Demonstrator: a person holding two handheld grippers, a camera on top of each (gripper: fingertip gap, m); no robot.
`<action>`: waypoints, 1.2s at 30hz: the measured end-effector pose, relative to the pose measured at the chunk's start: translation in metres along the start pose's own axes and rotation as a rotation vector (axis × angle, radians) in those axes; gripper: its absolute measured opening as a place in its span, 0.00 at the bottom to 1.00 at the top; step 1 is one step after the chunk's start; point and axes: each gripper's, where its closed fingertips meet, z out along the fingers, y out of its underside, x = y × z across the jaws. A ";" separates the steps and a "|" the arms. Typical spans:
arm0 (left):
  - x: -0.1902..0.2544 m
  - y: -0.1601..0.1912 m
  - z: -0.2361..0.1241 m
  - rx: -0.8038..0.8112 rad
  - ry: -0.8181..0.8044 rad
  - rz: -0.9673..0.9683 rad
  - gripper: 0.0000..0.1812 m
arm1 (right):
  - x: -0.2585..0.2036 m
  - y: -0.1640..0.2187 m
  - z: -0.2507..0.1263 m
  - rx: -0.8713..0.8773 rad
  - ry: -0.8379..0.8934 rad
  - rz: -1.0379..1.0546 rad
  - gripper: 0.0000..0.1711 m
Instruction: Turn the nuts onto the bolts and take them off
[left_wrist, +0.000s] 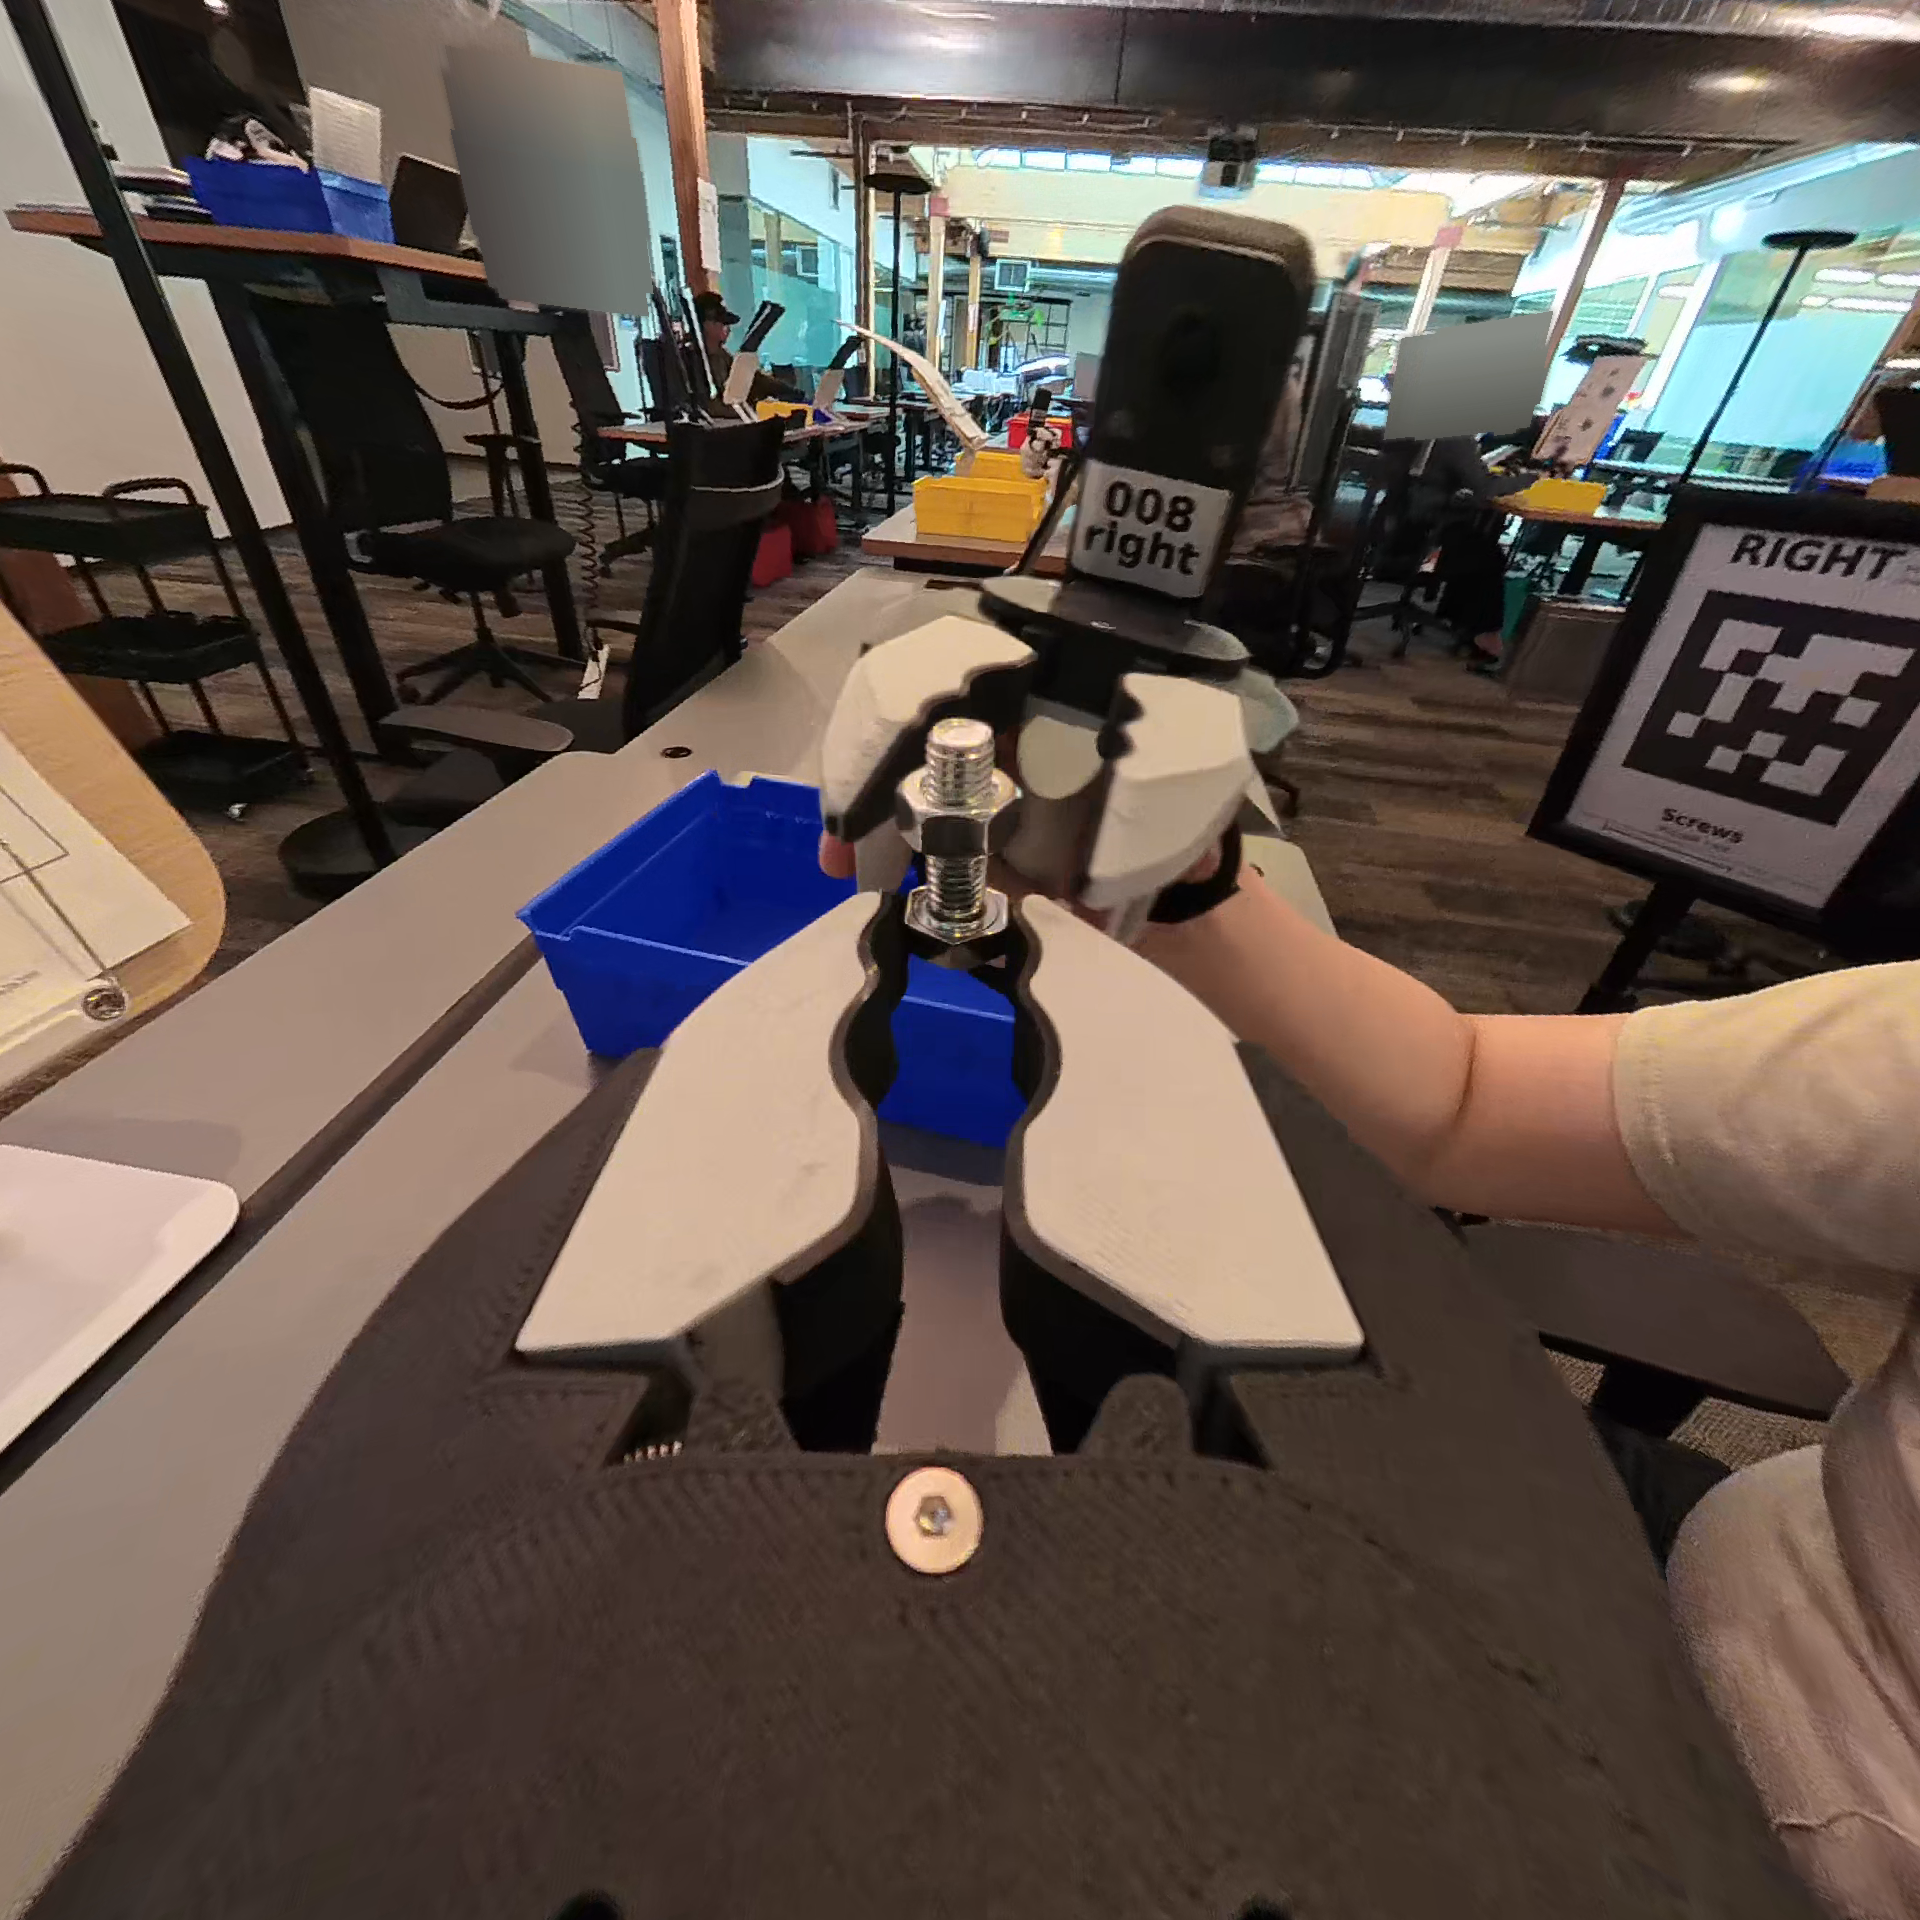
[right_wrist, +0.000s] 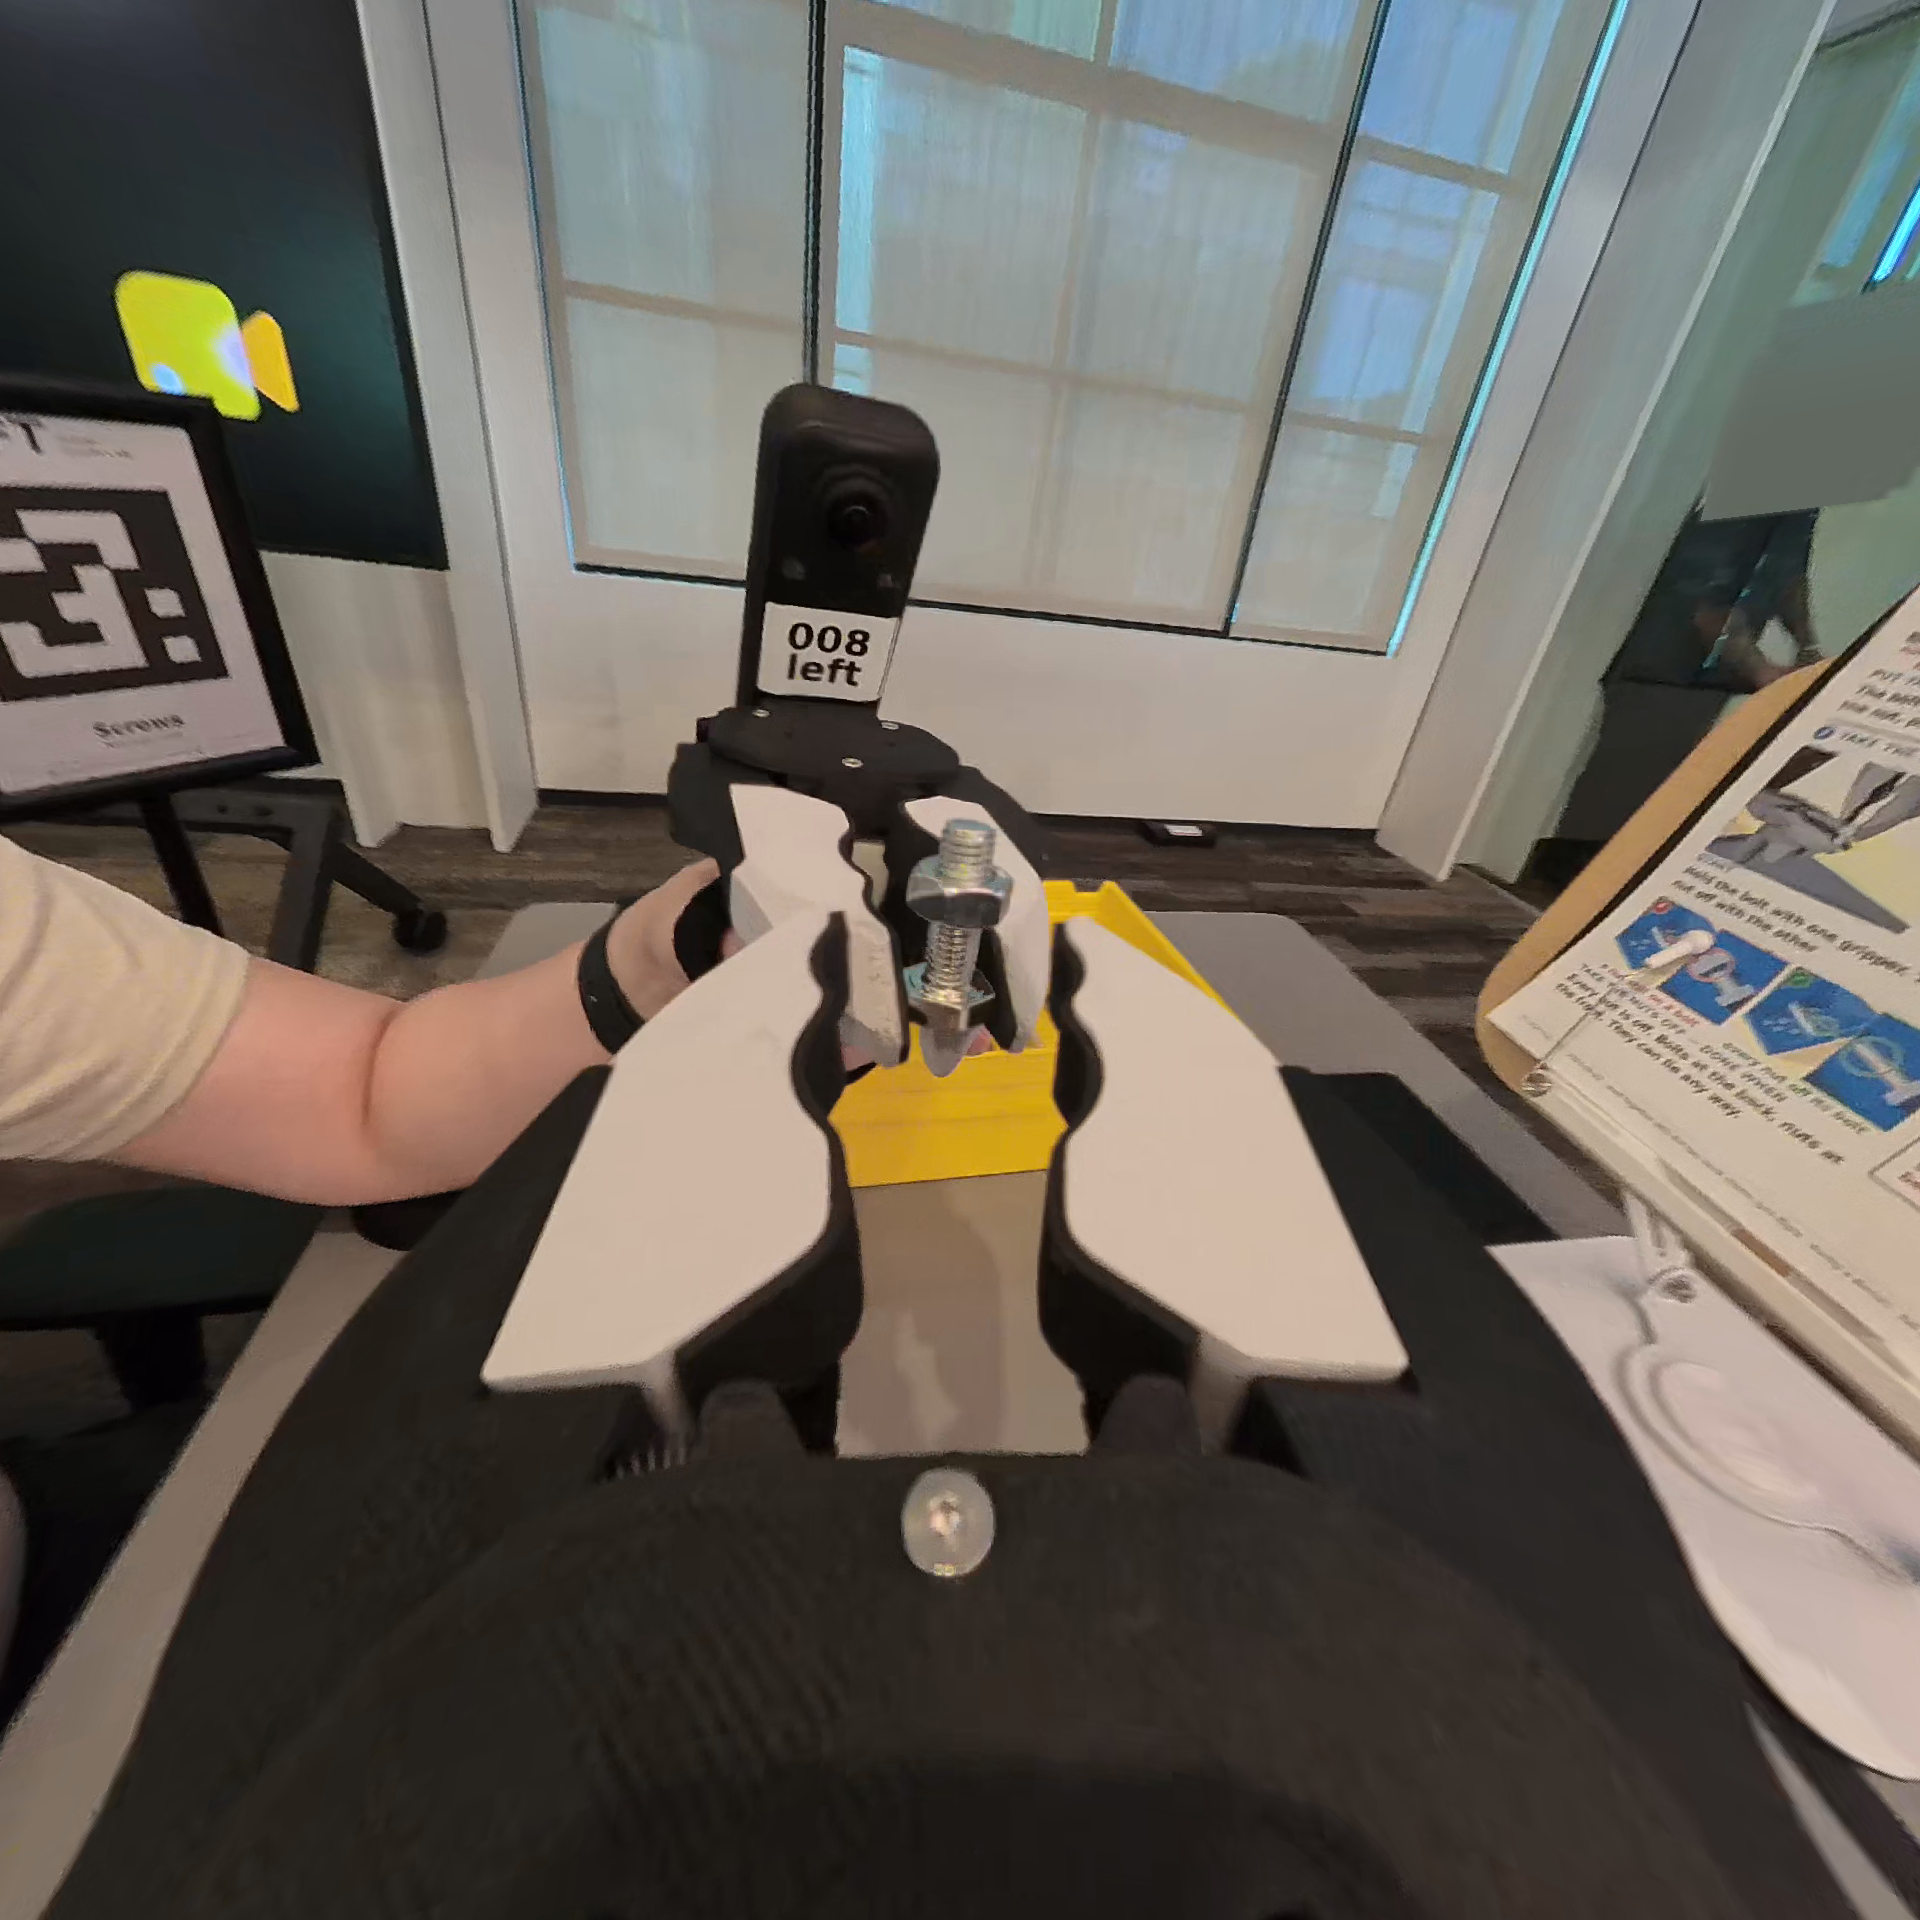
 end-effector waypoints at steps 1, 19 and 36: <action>0.001 0.000 0.000 -0.004 0.007 0.004 0.10 | 0.000 0.001 0.000 -0.001 -0.014 0.028 0.18; 0.013 0.004 -0.002 -0.040 0.107 -0.026 0.10 | -0.011 0.005 0.000 0.018 -0.185 0.157 0.06; -0.002 0.001 -0.008 -0.107 -0.356 0.759 0.33 | 0.000 0.025 0.000 -0.111 -0.196 0.579 0.06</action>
